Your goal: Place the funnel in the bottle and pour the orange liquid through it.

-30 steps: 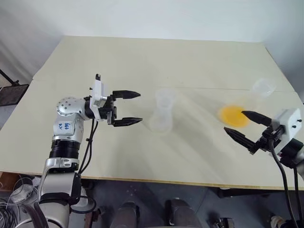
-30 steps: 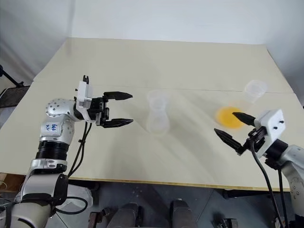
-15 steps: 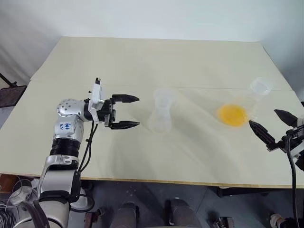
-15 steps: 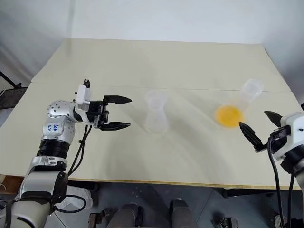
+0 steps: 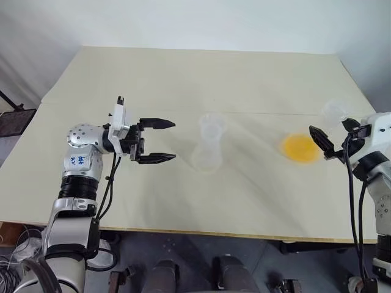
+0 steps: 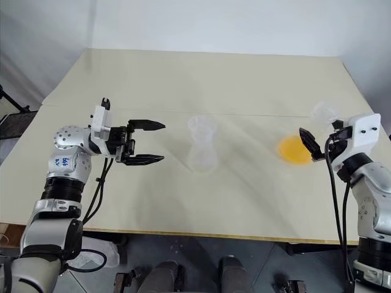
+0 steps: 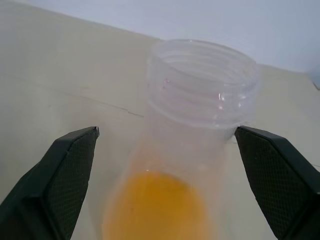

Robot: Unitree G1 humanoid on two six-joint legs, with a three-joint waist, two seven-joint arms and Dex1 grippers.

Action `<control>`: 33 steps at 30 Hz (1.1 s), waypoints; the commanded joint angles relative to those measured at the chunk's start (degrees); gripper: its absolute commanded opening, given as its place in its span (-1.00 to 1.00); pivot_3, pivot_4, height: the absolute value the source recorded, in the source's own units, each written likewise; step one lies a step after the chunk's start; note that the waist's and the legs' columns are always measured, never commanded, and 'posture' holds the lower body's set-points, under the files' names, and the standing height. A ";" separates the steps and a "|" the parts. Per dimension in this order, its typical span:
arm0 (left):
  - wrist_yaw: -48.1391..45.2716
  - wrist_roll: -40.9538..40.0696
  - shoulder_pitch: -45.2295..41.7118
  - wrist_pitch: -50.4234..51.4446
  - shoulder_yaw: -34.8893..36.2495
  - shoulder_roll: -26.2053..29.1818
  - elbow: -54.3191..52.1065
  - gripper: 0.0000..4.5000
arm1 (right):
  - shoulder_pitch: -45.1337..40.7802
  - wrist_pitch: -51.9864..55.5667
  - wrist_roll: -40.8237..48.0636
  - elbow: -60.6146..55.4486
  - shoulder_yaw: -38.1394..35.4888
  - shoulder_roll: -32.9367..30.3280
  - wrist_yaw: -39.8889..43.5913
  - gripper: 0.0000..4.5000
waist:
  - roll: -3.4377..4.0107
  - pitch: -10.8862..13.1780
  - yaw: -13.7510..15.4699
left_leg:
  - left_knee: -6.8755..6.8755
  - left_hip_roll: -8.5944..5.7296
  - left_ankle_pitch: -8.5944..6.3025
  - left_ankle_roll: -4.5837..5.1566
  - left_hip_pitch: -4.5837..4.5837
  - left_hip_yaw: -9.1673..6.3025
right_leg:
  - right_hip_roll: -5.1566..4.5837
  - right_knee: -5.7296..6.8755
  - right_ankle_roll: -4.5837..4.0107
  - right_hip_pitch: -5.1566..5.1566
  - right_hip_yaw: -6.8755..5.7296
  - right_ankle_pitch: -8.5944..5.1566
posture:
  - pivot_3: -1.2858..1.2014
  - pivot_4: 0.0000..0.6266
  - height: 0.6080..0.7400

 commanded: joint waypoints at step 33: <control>2.66 -4.23 5.01 5.77 1.80 2.58 -11.50 1.00 | -13.52 -7.21 1.02 14.38 0.27 4.81 0.29 0.31 | 0.03 0.00 -1.41 | -0.05 0.03 0.01 -0.01 0.00 -0.03 | -0.01 0.07 0.00 -0.01 -0.01 0.00 | 0.03 -0.52 1.00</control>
